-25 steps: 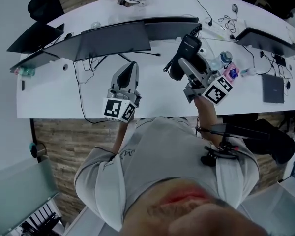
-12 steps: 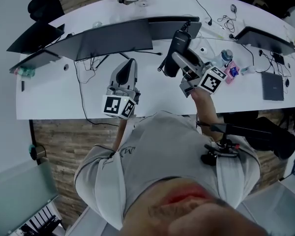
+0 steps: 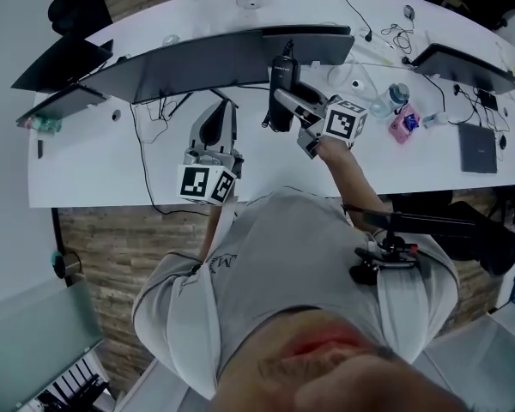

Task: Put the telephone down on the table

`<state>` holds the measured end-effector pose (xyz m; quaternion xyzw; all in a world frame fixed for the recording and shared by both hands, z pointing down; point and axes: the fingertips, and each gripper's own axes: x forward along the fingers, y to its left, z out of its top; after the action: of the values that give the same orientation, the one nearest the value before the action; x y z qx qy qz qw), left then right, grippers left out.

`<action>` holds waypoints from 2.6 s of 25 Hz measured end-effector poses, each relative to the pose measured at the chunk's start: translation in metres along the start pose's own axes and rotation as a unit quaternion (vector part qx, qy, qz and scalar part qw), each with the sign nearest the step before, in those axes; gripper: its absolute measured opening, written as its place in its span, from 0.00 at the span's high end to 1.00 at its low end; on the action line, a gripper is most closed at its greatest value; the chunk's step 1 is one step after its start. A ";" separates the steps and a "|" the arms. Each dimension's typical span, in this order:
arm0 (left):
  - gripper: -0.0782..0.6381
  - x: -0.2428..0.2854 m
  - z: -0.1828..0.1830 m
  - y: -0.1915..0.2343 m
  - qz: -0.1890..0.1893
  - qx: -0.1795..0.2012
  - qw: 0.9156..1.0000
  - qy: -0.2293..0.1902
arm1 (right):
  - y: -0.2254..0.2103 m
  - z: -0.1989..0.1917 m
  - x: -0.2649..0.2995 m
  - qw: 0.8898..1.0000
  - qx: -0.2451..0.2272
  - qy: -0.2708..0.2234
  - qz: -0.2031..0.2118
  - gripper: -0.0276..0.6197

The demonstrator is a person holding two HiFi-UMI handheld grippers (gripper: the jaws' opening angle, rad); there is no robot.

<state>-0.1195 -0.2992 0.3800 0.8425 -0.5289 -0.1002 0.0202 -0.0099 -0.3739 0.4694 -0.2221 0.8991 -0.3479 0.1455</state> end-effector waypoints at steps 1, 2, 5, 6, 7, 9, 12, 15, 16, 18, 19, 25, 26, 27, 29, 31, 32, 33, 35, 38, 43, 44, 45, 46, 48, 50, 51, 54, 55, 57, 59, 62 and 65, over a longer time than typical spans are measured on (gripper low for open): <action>0.88 -0.002 0.001 0.004 0.002 -0.002 1.000 0.001 | -0.004 -0.007 0.006 1.000 0.003 0.007 -0.002 0.50; 0.88 -0.004 0.001 0.008 0.003 -0.003 1.000 0.002 | -0.008 -0.014 0.011 1.000 0.006 0.015 -0.005 0.50; 0.88 -0.007 0.000 0.016 0.006 -0.004 1.000 0.005 | -0.022 -0.033 0.022 0.999 0.014 0.035 -0.015 0.50; 0.88 -0.008 -0.001 0.017 0.007 -0.003 1.000 0.007 | -0.027 -0.039 0.025 0.999 0.017 0.042 -0.018 0.50; 0.88 -0.008 -0.001 0.019 0.007 -0.003 1.000 0.008 | -0.033 -0.045 0.027 0.998 0.019 0.048 -0.022 0.50; 0.88 -0.008 -0.002 0.023 0.008 -0.004 1.000 0.010 | -0.044 -0.057 0.031 0.997 0.021 0.061 -0.031 0.50; 0.88 -0.009 -0.003 0.027 0.007 -0.004 1.000 0.012 | -0.060 -0.077 0.037 0.995 0.029 0.080 -0.043 0.50; 0.88 -0.009 -0.002 0.029 0.005 -0.002 1.000 0.012 | -0.077 -0.099 0.040 0.992 0.044 0.102 -0.057 0.50; 0.88 -0.010 -0.002 0.030 0.004 -0.001 1.000 0.012 | -0.086 -0.107 0.039 0.990 0.046 0.111 -0.068 0.50; 0.88 -0.011 0.000 0.032 0.005 -0.001 1.000 0.012 | -0.099 -0.122 0.038 0.987 0.051 0.128 -0.085 0.50; 0.88 -0.012 0.001 0.033 0.005 0.000 1.000 0.012 | -0.100 -0.129 0.040 0.986 0.058 0.134 -0.084 0.50; 0.88 -0.017 0.000 0.041 0.008 0.001 1.000 0.017 | -0.122 -0.166 0.047 0.979 0.084 0.159 -0.100 0.50; 0.88 -0.018 -0.001 0.042 0.009 0.001 1.000 0.018 | -0.128 -0.172 0.047 0.977 0.085 0.163 -0.104 0.50; 0.88 -0.018 -0.001 0.042 0.010 0.001 1.000 0.018 | -0.133 -0.177 0.046 0.976 0.087 0.165 -0.109 0.50; 0.88 -0.019 -0.001 0.043 0.010 0.003 1.000 0.019 | -0.142 -0.188 0.047 0.975 0.090 0.168 -0.114 0.50; 0.88 -0.019 -0.001 0.043 0.008 0.004 1.000 0.020 | -0.152 -0.199 0.047 0.973 0.090 0.175 -0.119 0.50; 0.88 -0.019 -0.001 0.042 0.008 0.005 1.000 0.019 | -0.157 -0.204 0.046 0.972 0.090 0.179 -0.124 0.50; 0.88 -0.019 -0.001 0.042 0.007 0.006 1.000 0.019 | -0.162 -0.209 0.045 0.970 0.093 0.183 -0.130 0.50; 0.88 -0.019 0.000 0.041 0.007 0.008 1.000 0.018 | -0.172 -0.220 0.042 0.967 0.101 0.190 -0.139 0.50; 0.88 -0.019 0.000 0.042 0.009 0.007 1.000 0.019 | -0.189 -0.236 0.035 0.961 0.115 0.200 -0.155 0.50; 0.88 -0.021 -0.003 0.043 0.015 0.007 1.000 0.020 | -0.214 -0.262 0.023 0.949 0.127 0.224 -0.182 0.50; 0.88 -0.021 -0.004 0.044 0.016 0.007 1.000 0.021 | -0.219 -0.267 0.021 0.947 0.132 0.226 -0.188 0.50; 0.88 -0.021 -0.004 0.045 0.017 0.007 1.000 0.021 | -0.225 -0.273 0.019 0.944 0.137 0.229 -0.193 0.50; 0.88 -0.021 -0.004 0.046 0.017 0.007 1.000 0.021 | -0.230 -0.279 0.018 0.942 0.139 0.233 -0.196 0.50; 0.88 -0.021 -0.004 0.048 0.019 0.008 1.000 0.023 | -0.239 -0.293 0.015 0.938 0.132 0.252 -0.200 0.50; 0.88 -0.020 -0.004 0.049 0.021 0.010 0.999 0.024 | -0.249 -0.308 0.010 0.931 0.124 0.275 -0.203 0.50; 0.88 -0.020 -0.004 0.049 0.021 0.011 0.999 0.024 | -0.254 -0.315 0.006 0.928 0.126 0.282 -0.208 0.50; 0.88 -0.019 -0.005 0.051 0.023 0.013 0.999 0.028 | -0.266 -0.328 0.000 0.922 0.146 0.282 -0.219 0.50; 0.88 -0.018 -0.006 0.053 0.024 0.013 0.999 0.029 | -0.267 -0.331 0.000 0.922 0.147 0.282 -0.219 0.50; 0.88 -0.017 -0.006 0.057 0.025 0.014 0.999 0.031 | -0.269 -0.334 0.003 0.922 0.140 0.289 -0.217 0.50; 0.88 -0.014 -0.006 0.059 0.024 0.015 0.999 0.032 | -0.270 -0.335 0.006 0.922 0.137 0.292 -0.215 0.50; 0.88 -0.009 -0.004 0.058 0.016 0.018 0.999 0.033 | -0.274 -0.335 0.009 0.922 0.141 0.287 -0.220 0.50; 0.88 -0.004 -0.002 0.053 0.008 0.023 0.999 0.031 | -0.277 -0.336 0.008 0.920 0.141 0.288 -0.226 0.50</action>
<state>-0.1678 -0.3189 0.3901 0.8410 -0.5372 -0.0619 0.0181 -0.0740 -0.3724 0.9004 -0.2873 0.7696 -0.5435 -0.1724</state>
